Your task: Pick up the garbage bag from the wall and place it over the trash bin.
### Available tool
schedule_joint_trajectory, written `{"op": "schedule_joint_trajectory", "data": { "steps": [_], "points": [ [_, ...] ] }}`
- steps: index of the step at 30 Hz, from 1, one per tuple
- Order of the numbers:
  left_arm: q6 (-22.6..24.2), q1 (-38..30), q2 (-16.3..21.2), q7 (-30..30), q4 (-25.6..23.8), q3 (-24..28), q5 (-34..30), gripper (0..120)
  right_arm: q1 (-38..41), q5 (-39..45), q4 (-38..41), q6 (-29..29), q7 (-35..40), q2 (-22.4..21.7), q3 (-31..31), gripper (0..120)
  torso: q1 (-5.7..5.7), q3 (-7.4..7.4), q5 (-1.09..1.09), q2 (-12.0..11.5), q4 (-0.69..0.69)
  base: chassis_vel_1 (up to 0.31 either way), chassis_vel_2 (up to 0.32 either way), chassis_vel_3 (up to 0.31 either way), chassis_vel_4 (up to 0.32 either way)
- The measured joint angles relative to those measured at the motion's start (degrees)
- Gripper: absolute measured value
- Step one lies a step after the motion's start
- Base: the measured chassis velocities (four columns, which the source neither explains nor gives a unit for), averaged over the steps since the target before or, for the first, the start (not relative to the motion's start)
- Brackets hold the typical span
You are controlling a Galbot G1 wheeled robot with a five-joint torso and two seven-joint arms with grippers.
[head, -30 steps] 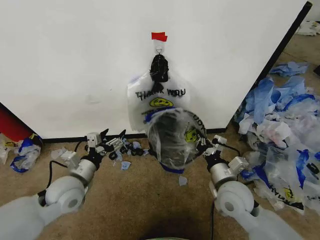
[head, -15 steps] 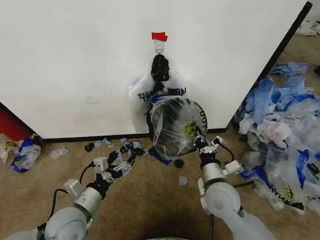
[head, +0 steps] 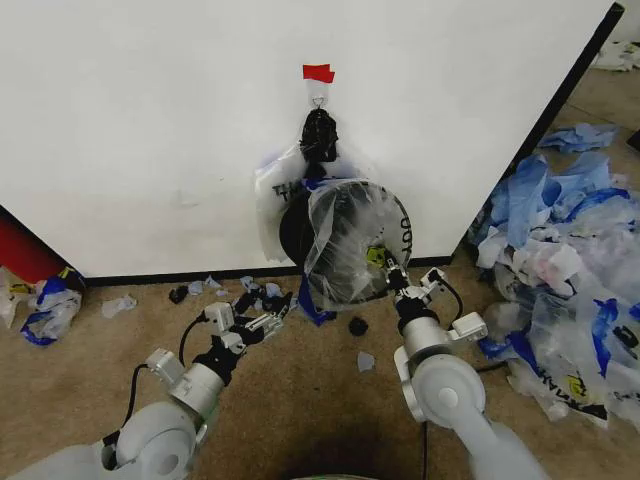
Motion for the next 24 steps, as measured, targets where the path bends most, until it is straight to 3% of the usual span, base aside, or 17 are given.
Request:
{"op": "schedule_joint_trajectory", "data": {
  "steps": [7, 24],
  "points": [
    [-3.4, 0.4, -0.4, 7.8, 0.0, 3.1, -0.2, 100, 0.4, -0.4, -1.2, -0.6, -0.2, 0.5, -0.4, 0, 0.00, 0.00, 0.00, 0.0, 0.01, 0.000, 0.000, 0.000, 0.000],
    [-4.3, -2.4, -2.4, 8.9, 2.4, 4.8, -0.7, 100, -0.3, -0.8, -1.3, -1.4, -0.3, -0.1, -0.9, 0, 0.00, 0.00, 0.00, 0.0, 0.00, 0.000, 0.000, 0.000, 0.000]
  ]
}}
